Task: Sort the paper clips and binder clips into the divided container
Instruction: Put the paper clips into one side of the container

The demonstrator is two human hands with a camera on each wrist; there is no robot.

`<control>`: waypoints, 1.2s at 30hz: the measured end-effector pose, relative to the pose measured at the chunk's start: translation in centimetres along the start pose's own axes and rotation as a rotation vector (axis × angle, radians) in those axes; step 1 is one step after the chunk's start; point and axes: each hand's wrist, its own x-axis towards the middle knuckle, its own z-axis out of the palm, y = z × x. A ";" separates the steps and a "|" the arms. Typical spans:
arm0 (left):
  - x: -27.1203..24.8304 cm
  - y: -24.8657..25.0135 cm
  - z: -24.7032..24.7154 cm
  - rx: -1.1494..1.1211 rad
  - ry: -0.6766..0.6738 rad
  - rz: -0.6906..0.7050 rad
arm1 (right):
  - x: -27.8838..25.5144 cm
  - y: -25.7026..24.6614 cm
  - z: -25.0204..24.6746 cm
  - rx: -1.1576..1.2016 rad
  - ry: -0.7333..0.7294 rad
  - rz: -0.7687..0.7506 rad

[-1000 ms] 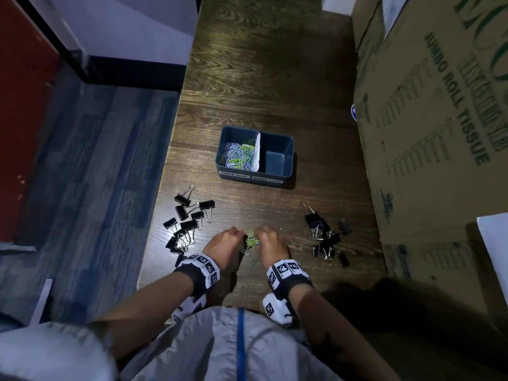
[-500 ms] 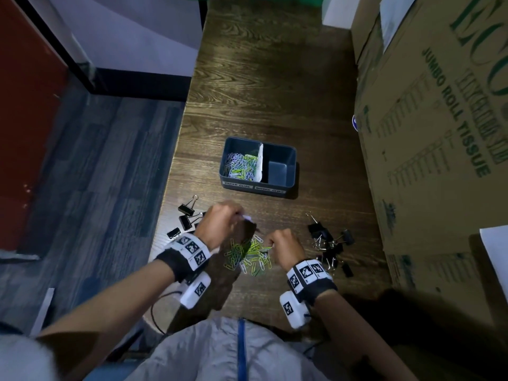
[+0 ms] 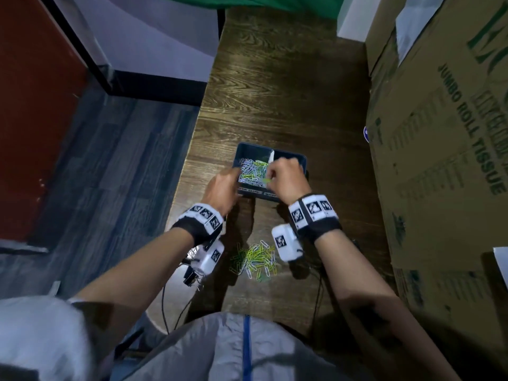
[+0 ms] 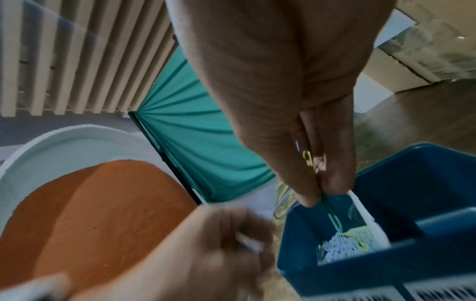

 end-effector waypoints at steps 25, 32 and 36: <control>-13.5 -0.1 8.9 0.043 -0.539 -0.078 | -13.0 8.3 14.9 -0.008 -0.360 0.194; -14.1 -0.8 8.5 0.037 -0.495 -0.078 | -12.6 9.2 14.3 -0.015 -0.345 0.205; -14.1 0.0 9.4 0.147 -0.577 -0.013 | -12.7 8.2 14.4 -0.141 -0.411 0.098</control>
